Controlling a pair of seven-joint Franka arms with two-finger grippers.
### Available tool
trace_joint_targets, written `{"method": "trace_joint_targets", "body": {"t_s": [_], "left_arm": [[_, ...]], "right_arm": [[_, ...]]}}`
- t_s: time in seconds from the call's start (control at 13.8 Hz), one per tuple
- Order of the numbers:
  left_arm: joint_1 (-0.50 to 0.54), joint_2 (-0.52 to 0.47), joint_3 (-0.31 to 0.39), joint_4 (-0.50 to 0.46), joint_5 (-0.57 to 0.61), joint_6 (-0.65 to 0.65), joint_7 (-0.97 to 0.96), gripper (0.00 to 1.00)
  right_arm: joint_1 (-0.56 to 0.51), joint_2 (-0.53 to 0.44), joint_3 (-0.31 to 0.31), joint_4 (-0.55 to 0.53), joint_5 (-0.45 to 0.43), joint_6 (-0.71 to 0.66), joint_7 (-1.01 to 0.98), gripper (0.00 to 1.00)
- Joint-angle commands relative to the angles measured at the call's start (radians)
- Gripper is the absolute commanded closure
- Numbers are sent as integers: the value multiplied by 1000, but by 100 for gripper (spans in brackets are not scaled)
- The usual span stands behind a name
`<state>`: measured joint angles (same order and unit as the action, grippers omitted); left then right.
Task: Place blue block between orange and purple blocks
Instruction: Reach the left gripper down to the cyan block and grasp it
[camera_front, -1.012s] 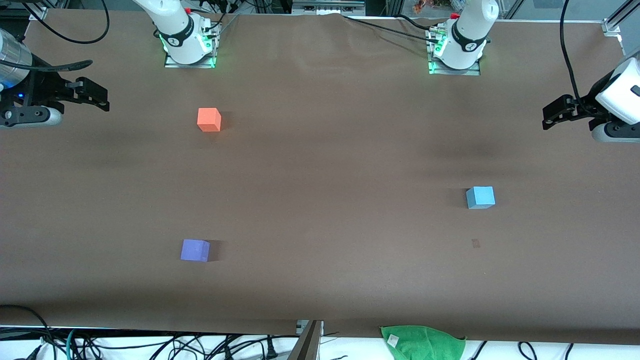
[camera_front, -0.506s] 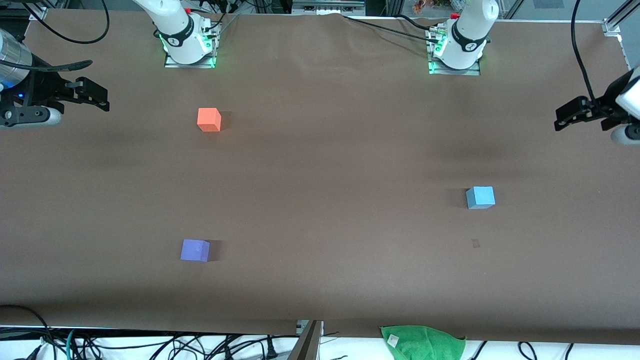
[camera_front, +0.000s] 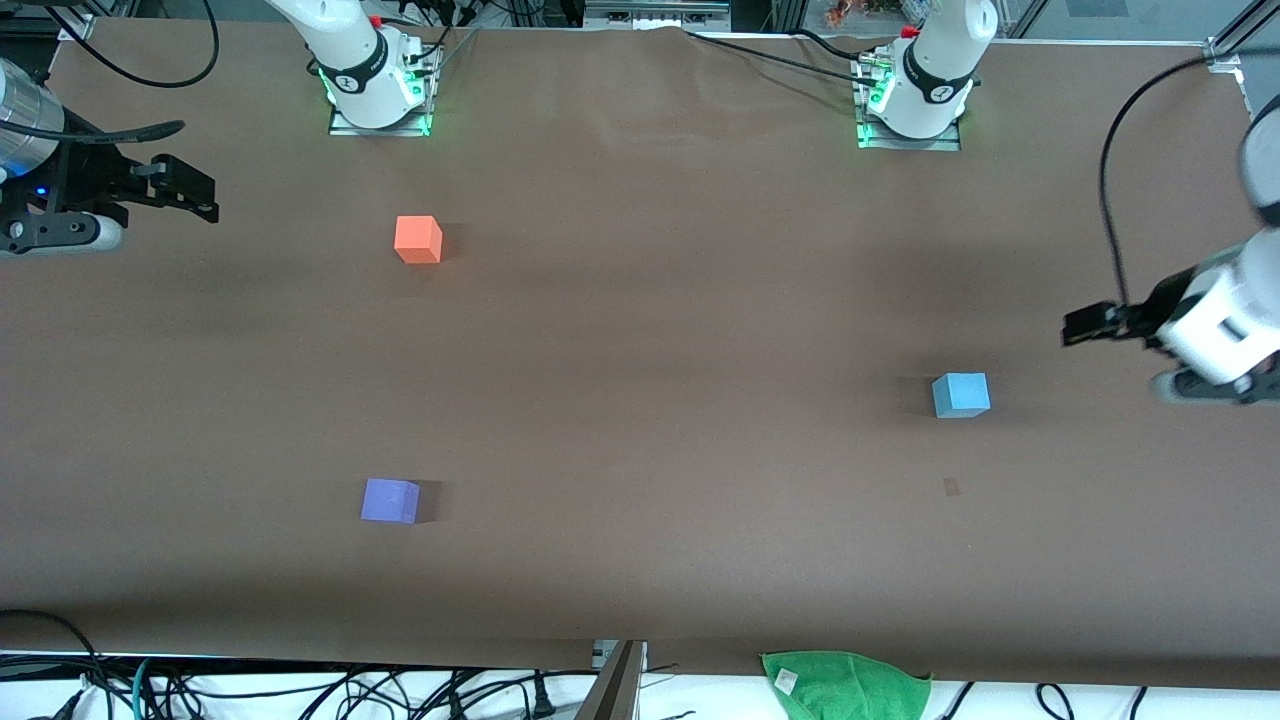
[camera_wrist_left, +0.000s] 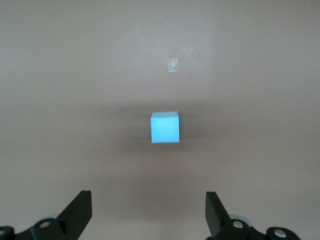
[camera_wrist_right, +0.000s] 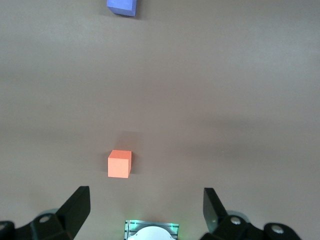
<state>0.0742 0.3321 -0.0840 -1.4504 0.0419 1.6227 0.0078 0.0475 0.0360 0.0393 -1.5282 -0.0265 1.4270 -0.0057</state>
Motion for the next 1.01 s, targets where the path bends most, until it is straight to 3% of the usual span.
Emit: {"method": "trace_joint_targets", "body": {"t_s": [0.0,0.29,0.43,0.72,0.94], "left_arm": [[-65,123,-2,45,77,5,-6,0],[-67,235,0,18,85,12,-28,0],[-53,292,1,-7,85,95,-31,0],[-22,294,6,-146,84,325,-41,0],[-21,300,3,-200,85,391,-37,0]], "right_arm": [[-1,4,2,11,0,-3,-5,0],[-5,4,4,13,0,-2,-5,0],[-3,4,4,13,0,-2,-5,0],[-3,4,2,11,0,-2,-5,0],[-5,4,2,11,0,-3,-5,0]]}}
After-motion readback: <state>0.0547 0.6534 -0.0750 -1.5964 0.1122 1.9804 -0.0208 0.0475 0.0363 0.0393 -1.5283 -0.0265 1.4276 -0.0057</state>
